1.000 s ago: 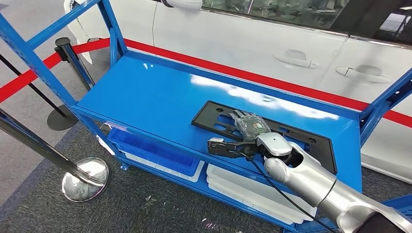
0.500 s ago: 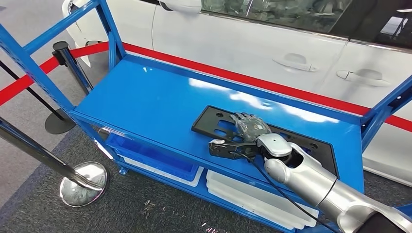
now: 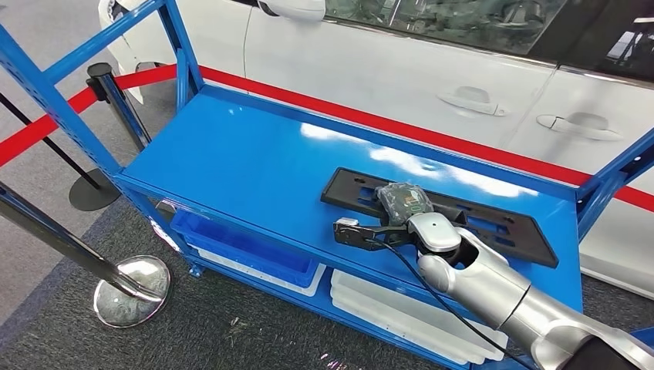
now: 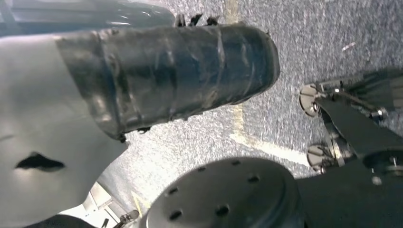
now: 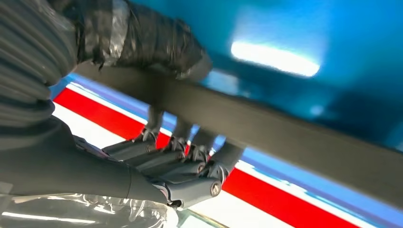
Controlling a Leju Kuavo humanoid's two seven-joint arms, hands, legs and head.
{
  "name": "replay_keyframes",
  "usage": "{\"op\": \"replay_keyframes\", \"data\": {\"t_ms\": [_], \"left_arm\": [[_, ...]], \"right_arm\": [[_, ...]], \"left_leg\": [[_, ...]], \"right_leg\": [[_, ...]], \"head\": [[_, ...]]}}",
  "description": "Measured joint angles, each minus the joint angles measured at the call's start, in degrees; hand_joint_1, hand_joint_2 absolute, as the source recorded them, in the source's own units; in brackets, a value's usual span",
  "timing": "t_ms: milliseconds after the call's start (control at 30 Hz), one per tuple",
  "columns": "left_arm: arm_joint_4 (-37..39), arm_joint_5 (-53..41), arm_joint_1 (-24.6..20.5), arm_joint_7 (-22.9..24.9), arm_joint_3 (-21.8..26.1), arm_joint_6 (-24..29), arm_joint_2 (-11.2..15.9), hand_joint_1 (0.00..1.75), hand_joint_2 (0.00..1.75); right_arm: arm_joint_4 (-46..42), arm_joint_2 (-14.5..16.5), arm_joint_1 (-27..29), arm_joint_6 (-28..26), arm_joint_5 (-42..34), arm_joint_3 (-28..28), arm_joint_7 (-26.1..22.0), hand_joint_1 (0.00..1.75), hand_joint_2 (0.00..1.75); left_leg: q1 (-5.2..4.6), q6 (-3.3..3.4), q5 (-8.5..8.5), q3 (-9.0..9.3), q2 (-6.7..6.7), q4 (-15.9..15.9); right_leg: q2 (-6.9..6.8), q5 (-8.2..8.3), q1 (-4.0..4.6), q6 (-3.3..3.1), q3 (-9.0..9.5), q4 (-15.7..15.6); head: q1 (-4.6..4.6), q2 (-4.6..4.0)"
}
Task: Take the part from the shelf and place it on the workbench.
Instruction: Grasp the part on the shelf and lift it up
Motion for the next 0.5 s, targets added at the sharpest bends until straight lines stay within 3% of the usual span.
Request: {"op": "replay_keyframes", "data": {"t_ms": [333, 467, 500], "left_arm": [[0.0, 0.0, 0.0, -0.1, 0.3, 0.7, 0.0, 0.0, 0.0], [0.0, 0.2, 0.0, -0.4, 0.3, 0.8, 0.0, 0.0, 1.75], [0.0, 0.2, 0.0, -0.5, 0.3, 0.9, 0.0, 0.0, 1.75]], "right_arm": [[-0.6, -0.6, 1.5, -1.0, -0.2, -1.2, 0.3, 1.75, 1.75], [-2.1, -0.9, 2.3, -1.5, -0.7, -1.9, 0.3, 1.75, 1.75], [-2.5, -1.0, 2.5, -1.6, -0.9, -2.1, 0.3, 1.75, 1.75]], "left_leg": [[0.04, -0.04, 0.1, 0.43, 0.07, -0.4], [0.08, -0.09, 0.13, 0.52, 0.09, -0.6], [0.08, -0.11, 0.14, 0.54, 0.09, -0.6]], "right_leg": [[0.02, 0.03, 0.06, 0.1, 0.1, 0.0], [0.02, 0.02, 0.07, 0.08, 0.1, 0.0], [0.03, 0.02, 0.07, 0.08, 0.1, 0.0]], "head": [[-0.03, 0.0], [-0.03, 0.0], [-0.03, 0.0]]}}
